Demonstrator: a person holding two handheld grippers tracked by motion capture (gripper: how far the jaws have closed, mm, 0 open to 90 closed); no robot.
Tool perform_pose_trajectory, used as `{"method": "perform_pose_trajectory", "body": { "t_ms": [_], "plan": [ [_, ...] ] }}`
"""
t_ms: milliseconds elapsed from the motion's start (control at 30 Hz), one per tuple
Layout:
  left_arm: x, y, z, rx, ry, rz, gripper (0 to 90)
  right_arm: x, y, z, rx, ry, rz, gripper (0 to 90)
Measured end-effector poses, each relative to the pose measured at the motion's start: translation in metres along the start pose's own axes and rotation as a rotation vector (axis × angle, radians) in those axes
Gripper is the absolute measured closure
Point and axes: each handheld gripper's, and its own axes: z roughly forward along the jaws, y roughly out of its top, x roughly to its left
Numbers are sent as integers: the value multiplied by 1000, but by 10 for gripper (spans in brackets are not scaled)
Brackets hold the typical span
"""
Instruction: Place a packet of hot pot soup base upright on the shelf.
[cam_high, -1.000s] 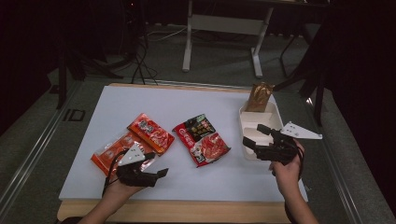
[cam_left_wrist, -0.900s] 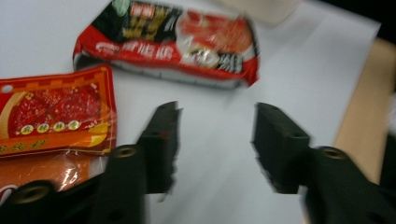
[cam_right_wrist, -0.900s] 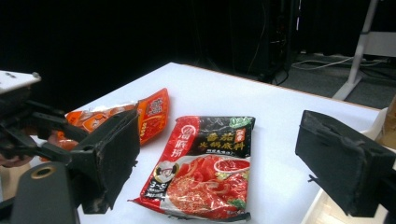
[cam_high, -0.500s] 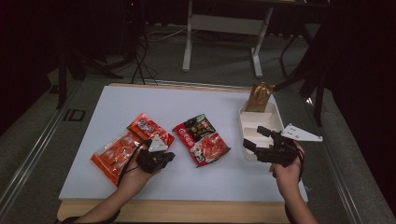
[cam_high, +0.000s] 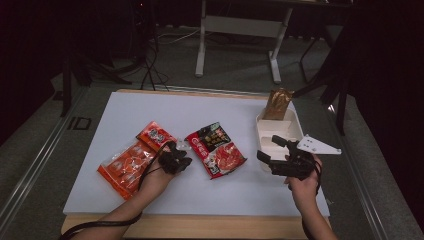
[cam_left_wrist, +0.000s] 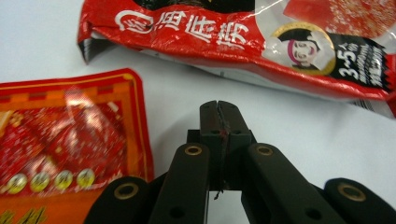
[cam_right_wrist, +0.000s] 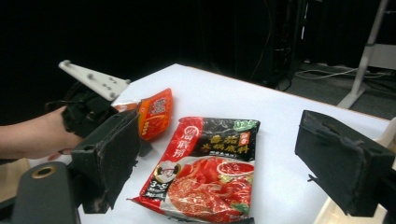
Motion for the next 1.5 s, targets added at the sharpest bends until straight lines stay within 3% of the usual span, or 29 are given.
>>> {"method": "perform_pose_trajectory", "body": {
  "t_ms": [133, 367, 500, 733, 833, 1300, 1500],
  "plan": [
    [1, 9, 9, 23, -14, 9, 897, 2, -1, 1, 4, 9, 0, 140],
    [0, 22, 23, 61, 8, 46, 896, 2, -2, 3, 17, 9, 0, 140],
    [7, 29, 27, 72, 17, 17, 896, 3, -2, 4, 23, 16, -3, 140],
    [13, 41, 34, 82, 26, 5, 896, 3, -3, 5, 33, 28, -2, 140],
    [12, 46, 36, 93, 38, 30, 896, 3, -4, 6, 34, 29, -1, 140],
    [13, 64, 49, 113, 38, 70, 896, 1, -5, 5, 34, 27, 3, 140],
    [15, 69, 54, 110, 24, 58, 896, -1, -6, 4, 32, 22, 8, 140]
  ]
}}
